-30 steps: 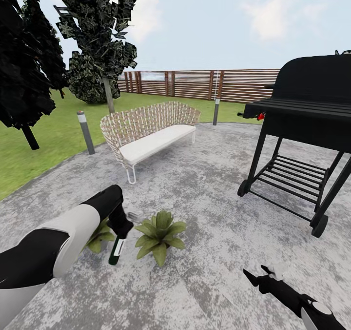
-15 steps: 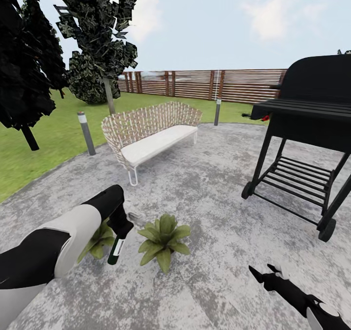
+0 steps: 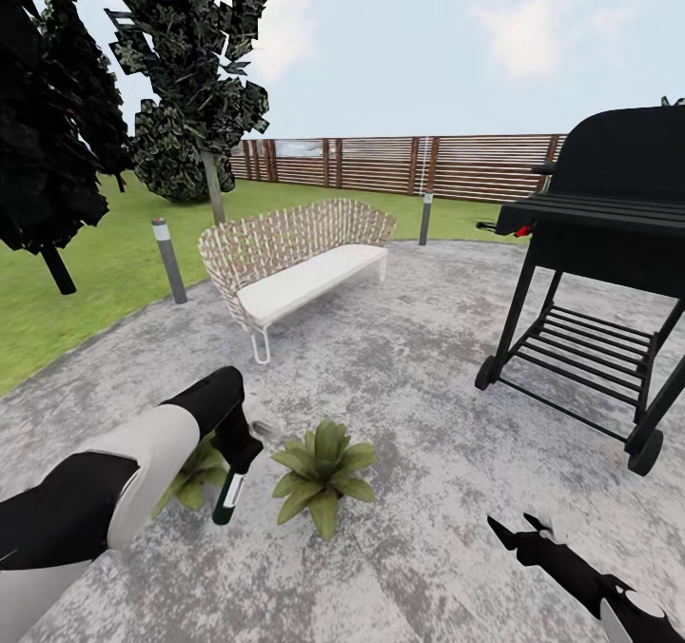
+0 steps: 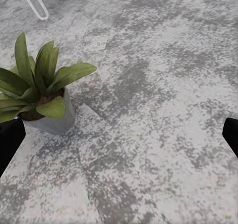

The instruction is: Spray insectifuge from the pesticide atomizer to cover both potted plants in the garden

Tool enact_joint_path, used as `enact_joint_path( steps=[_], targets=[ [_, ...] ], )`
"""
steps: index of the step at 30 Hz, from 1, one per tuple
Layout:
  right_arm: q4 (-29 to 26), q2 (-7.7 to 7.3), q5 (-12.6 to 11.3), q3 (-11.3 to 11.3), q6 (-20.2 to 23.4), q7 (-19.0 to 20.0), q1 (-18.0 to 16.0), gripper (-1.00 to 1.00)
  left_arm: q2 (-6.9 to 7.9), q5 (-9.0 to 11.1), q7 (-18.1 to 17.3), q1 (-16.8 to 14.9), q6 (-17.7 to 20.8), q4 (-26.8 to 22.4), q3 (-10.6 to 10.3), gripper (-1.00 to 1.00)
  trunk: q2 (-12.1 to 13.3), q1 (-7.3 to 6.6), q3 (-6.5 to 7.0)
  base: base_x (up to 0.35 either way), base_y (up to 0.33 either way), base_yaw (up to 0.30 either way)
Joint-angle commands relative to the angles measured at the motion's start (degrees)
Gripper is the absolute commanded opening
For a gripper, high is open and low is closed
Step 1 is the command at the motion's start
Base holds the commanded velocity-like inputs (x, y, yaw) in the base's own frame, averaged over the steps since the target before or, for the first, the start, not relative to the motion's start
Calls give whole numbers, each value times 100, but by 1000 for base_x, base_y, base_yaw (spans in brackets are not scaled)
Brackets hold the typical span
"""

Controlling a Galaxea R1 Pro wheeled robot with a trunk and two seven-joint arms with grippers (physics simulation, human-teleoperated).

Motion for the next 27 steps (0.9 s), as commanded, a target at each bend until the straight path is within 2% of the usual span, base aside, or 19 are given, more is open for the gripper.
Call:
enact_joint_path(
  steps=[1, 6, 11, 13, 14, 18, 27],
  targets=[
    [8, -2, -35, -15, 4, 42, -5, 100, -18, -45, -54, 36, 27, -12, -24, -100, -2, -1, -5, 68, 0, 0],
    [8, -28, -35, -23, 4, 42, -5, 100, -128, -82, -53, 253, 19, -16, -24, -100, -2, -1, -5, 192, 0, 0],
    [8, -42, -35, -24, 4, 42, -5, 100, -196, -70, -47, 308, 17, -9, -24, -100, -2, -1, -5, 246, 0, 0],
    [8, -43, -35, -24, 4, 42, -5, 100, -205, -72, -46, 363, 12, -10, -24, -100, -2, -1, -5, 54, 0, 0],
    [8, -44, -35, -24, 4, 42, -5, 100, -203, -88, -46, 562, 11, -13, -24, -100, -2, -1, -5, 3, 0, 0],
    [8, -44, -35, -24, 4, 42, -5, 100, -193, -98, -46, 809, 9, -54, -36, -100, -2, -1, -5, 1, 0, 0],
    [8, -44, -35, -24, 4, 42, -5, 100, -168, -98, -37, 886, 6, -80, -50, -100, -2, -1, -5, 0, 0, 0]
  ],
)
